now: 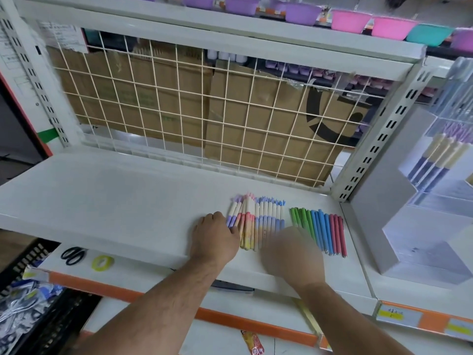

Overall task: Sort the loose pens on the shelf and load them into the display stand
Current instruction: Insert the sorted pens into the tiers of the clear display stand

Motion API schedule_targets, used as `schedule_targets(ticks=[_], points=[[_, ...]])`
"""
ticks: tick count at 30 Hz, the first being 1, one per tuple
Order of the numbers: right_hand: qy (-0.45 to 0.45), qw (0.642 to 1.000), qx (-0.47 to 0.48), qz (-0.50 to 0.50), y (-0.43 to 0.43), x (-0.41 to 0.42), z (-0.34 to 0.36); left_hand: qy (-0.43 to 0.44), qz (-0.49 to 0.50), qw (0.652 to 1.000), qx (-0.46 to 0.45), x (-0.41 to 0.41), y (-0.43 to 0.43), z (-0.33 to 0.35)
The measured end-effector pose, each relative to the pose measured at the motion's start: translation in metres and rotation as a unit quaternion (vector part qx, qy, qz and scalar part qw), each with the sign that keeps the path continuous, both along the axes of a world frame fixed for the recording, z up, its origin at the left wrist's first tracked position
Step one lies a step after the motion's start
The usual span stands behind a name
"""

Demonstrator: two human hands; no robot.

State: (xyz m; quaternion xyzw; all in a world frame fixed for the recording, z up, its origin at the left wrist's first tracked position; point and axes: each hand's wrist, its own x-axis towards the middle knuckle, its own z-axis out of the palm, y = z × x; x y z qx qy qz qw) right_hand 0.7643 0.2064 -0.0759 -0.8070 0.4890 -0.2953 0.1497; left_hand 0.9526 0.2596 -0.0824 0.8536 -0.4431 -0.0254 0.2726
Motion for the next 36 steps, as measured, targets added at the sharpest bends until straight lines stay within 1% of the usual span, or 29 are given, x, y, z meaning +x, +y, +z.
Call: schedule_targets(ticks=[14, 20, 25, 27, 29, 31, 33, 36], points=[[-0.007, 1.000, -0.002, 0.000, 0.001, 0.000, 0.000, -0.017, 0.011, 1.000, 0.003, -0.004, 0.005, 0.004], [-0.011, 1.000, 0.005, -0.009, -0.001, 0.001, -0.002, -0.002, 0.012, 1.000, -0.002, -0.003, 0.005, 0.008], [-0.008, 1.000, 0.004, -0.014, 0.000, 0.000, 0.002, 0.072, -0.008, 0.995, -0.066, -0.009, 0.014, 0.014], [-0.005, 1.000, 0.007, -0.006, 0.001, 0.000, 0.004, 0.111, -0.019, 0.988, -0.110, -0.010, 0.016, 0.016], [-0.006, 1.000, 0.029, -0.003, 0.000, 0.000, 0.006, 0.155, -0.033, 0.976, -0.149, -0.013, 0.016, 0.019], [-0.039, 0.997, 0.063, -0.011, -0.002, -0.001, 0.011, 0.200, -0.058, 0.962, -0.176, -0.021, 0.014, 0.025], [-0.096, 0.990, 0.100, -0.015, -0.004, -0.002, 0.020, 0.231, -0.082, 0.951, -0.186, -0.036, 0.009, 0.030], [-0.193, 0.968, 0.160, 0.006, -0.007, -0.008, 0.041, 0.267, -0.116, 0.933, -0.213, -0.065, 0.001, 0.035]])
